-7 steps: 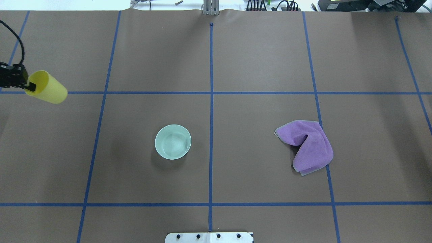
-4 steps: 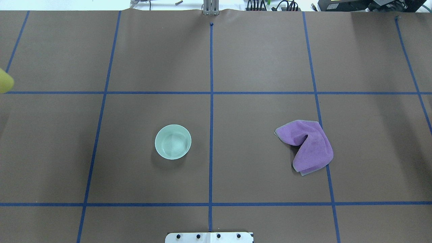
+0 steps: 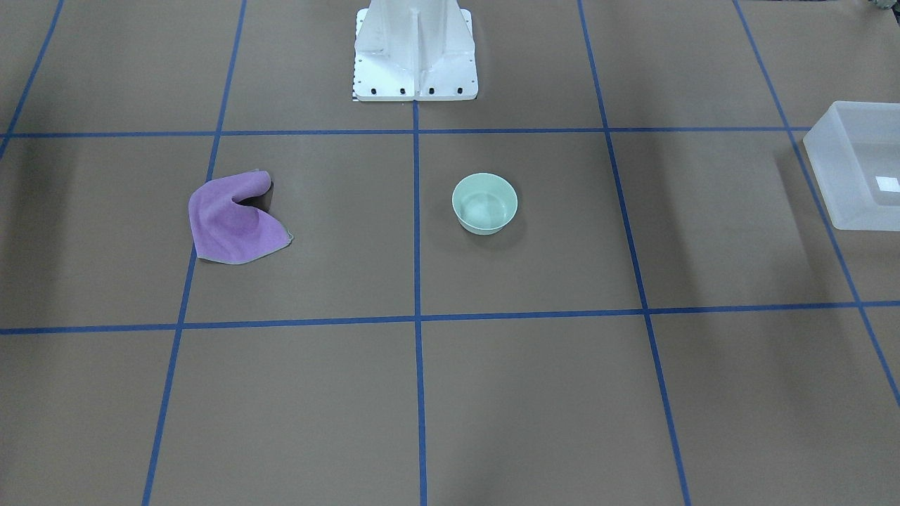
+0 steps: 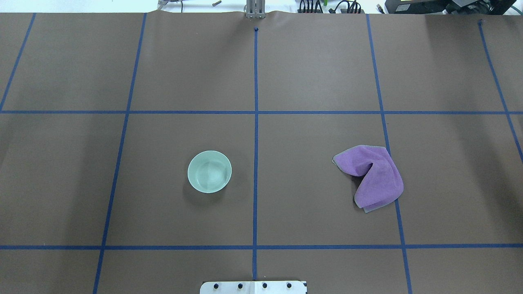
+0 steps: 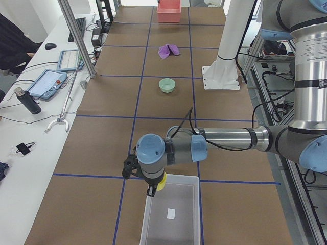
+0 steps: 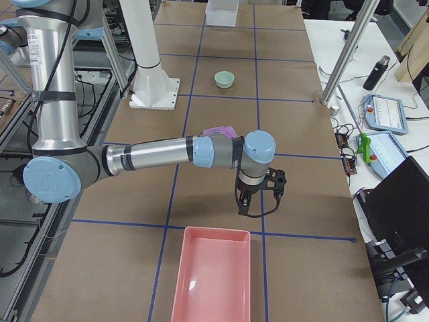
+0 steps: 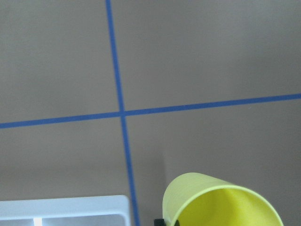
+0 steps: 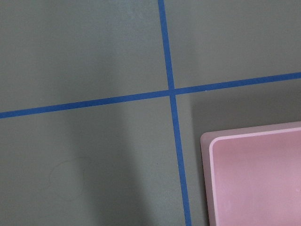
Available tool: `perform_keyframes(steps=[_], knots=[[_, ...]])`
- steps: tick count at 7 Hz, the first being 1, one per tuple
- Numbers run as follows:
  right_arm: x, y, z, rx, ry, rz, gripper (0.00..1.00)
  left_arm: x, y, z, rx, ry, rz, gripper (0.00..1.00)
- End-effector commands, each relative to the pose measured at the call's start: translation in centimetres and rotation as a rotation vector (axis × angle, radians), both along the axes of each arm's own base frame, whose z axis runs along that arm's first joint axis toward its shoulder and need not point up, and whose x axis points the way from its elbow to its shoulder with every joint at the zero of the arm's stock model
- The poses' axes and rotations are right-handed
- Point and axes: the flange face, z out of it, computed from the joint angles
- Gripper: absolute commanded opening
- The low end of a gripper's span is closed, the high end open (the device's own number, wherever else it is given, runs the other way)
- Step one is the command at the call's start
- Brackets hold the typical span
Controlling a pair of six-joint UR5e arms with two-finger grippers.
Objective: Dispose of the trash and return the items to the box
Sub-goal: 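Lift the yellow cup with the left gripper and carry it into the clear bin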
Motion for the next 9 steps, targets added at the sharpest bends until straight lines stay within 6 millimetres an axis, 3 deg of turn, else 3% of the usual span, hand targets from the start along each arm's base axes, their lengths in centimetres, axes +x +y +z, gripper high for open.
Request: perform_keyframes(steps=[1, 2, 5, 6, 8, 9], knots=[[-0.1, 0.1, -0.2, 0.003, -0.002, -0.002, 1.0, 0.9, 6.5, 4.0, -0.032, -0.004, -0.123, 0.0], [0.0, 0.0, -0.2, 0.005, 0.001, -0.002, 1.0, 1.7, 7.5, 4.4, -0.037, -0.004, -0.198, 0.0], [0.0, 0.0, -0.2, 0.005, -0.001, -0.002, 1.0, 6.7, 6.0, 4.4, -0.096, 0.001, -0.141, 0.0], [0.0, 0.0, -0.2, 0.005, 0.001, -0.002, 1.0, 7.8, 6.2, 5.2, -0.115, 0.024, -0.11, 0.0], [0.0, 0.1, -0.1, 0.004, 0.001, -0.002, 1.0, 8.2, 7.0, 8.4, -0.1, 0.026, -0.095, 0.0], [0.0, 0.1, -0.1, 0.003, 0.001, -0.002, 1.0, 8.4, 6.9, 8.8, -0.093, 0.028, -0.091, 0.0]])
